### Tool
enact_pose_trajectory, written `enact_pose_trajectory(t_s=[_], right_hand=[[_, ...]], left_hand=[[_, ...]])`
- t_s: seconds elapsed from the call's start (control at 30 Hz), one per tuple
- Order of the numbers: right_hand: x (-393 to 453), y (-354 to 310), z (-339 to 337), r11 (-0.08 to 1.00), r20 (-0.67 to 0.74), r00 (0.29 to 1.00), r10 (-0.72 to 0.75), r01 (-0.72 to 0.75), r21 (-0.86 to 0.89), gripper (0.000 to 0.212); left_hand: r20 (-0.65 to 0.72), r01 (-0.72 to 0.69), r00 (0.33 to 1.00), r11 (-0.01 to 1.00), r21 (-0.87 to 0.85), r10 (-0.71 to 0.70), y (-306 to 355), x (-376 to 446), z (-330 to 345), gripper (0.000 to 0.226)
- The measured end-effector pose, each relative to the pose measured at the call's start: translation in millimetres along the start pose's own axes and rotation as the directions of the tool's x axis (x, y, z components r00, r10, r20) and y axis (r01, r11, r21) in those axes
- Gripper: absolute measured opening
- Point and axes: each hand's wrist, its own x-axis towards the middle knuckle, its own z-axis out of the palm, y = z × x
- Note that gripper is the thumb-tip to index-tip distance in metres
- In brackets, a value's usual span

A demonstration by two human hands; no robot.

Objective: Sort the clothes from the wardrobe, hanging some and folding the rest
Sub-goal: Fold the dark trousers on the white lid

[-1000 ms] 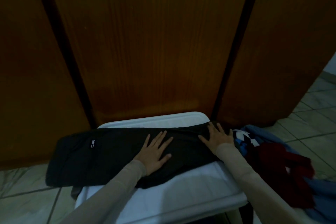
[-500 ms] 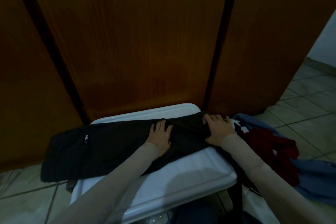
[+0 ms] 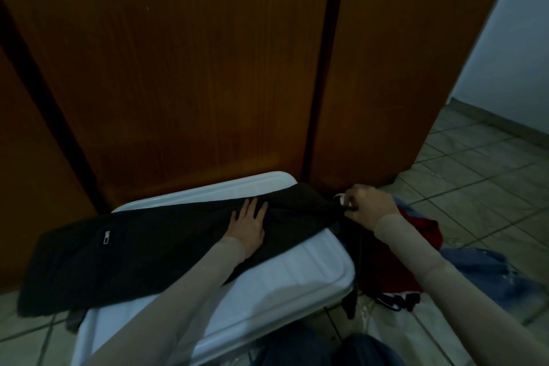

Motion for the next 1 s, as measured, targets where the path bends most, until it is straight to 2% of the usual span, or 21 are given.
enact_pose_trajectory(t_s=[0.1,0.2,0.27,0.33,0.4,0.47,0.63,0.73,0.8,0.83,0.93,1.0], right_hand=[[17,13,-8,0.969,-0.041,0.975,0.218,-0.211,0.133,0.017],[40,19,-12,0.881,0.097,0.925,0.368,-0.380,0.282,0.022],[56,21,-16,0.849,0.185,0.896,0.405,-0.443,0.288,0.027],[71,19,-16,0.841,0.166,0.876,0.453,-0.482,0.247,0.028],[79,12,-11,0.863,0.029,0.869,0.493,-0.493,0.107,0.025],[76,-1,-3,0.902,-0.144,0.893,0.427,-0.432,-0.002,0.029],[66,-24,32,0.899,-0.254,0.889,0.381,-0.293,0.325,0.023],[64,-30,45,0.800,-0.054,0.941,0.333,-0.252,0.544,0.007],[62,-34,50,0.686,0.117,0.960,0.253,-0.263,0.678,0.019],[61,-34,52,0.664,0.187,0.961,0.201,-0.274,0.695,0.027],[57,-33,61,0.649,0.379,0.916,0.131,-0.368,0.666,0.047],[55,-28,69,0.633,0.417,0.901,0.123,-0.395,0.666,0.061]], left_hand=[[0.052,0.001,0.999,1.000,0.001,-0.001,2,1,-3,0.070],[0.075,0.008,0.997,1.000,-0.001,-0.008,1,4,-3,0.072],[0.087,0.009,0.996,1.000,-0.007,-0.008,-1,6,-2,0.074],[0.107,0.005,0.994,1.000,-0.020,-0.003,-2,9,-1,0.076],[0.127,-0.001,0.992,1.000,-0.027,0.004,-2,11,-1,0.077],[0.133,-0.002,0.991,1.000,-0.031,0.006,-3,13,1,0.077],[0.127,0.007,0.992,0.998,-0.054,-0.001,-3,16,1,0.077],[0.048,-0.030,0.998,0.997,-0.070,0.033,2,20,-1,0.072],[0.000,-0.091,0.996,0.993,-0.078,0.091,10,26,-1,0.064],[-0.006,-0.120,0.993,0.989,-0.084,0.120,15,28,-2,0.060],[0.048,-0.146,0.987,0.985,-0.088,0.151,32,38,0,0.056],[0.093,-0.120,0.988,0.990,-0.070,0.126,37,47,1,0.059]])
